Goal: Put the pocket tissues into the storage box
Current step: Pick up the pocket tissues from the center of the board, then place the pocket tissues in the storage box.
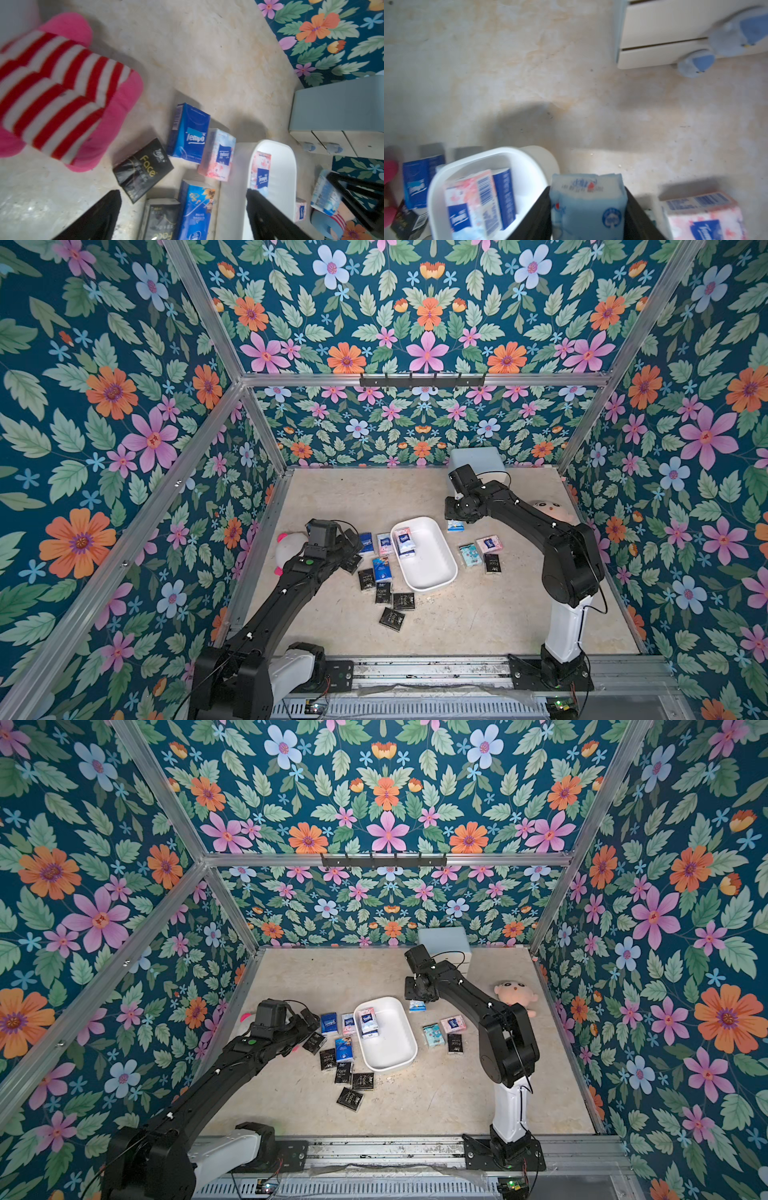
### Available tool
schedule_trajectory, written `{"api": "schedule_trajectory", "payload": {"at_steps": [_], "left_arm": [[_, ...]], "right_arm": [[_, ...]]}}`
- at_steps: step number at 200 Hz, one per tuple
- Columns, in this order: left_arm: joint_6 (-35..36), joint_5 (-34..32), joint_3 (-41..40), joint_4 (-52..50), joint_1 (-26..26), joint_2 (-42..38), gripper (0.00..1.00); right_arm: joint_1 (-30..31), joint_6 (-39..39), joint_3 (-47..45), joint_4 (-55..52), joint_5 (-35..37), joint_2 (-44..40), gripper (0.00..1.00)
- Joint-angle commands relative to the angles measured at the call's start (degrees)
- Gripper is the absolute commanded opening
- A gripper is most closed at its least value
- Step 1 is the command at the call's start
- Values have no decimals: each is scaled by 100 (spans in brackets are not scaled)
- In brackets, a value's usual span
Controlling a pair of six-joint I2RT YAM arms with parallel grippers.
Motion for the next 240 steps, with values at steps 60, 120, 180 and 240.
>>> {"api": "schedule_trajectory", "payload": {"at_steps": [60,120,180,240], "left_arm": [[471,275,-95,-440,381,-456,99],[368,190,-352,-621,381,-904,99],[207,200,-208,-638,381,-942,99],[209,429,-81,-479,381,-633,99]], "right_arm": [[694,91,787,-23,-461,831,51],[699,-12,1022,-39,-426,1463,51],[695,-23,1666,-177,-646,2010,59],[696,-65,1333,-238,-420,1482,68]]}}
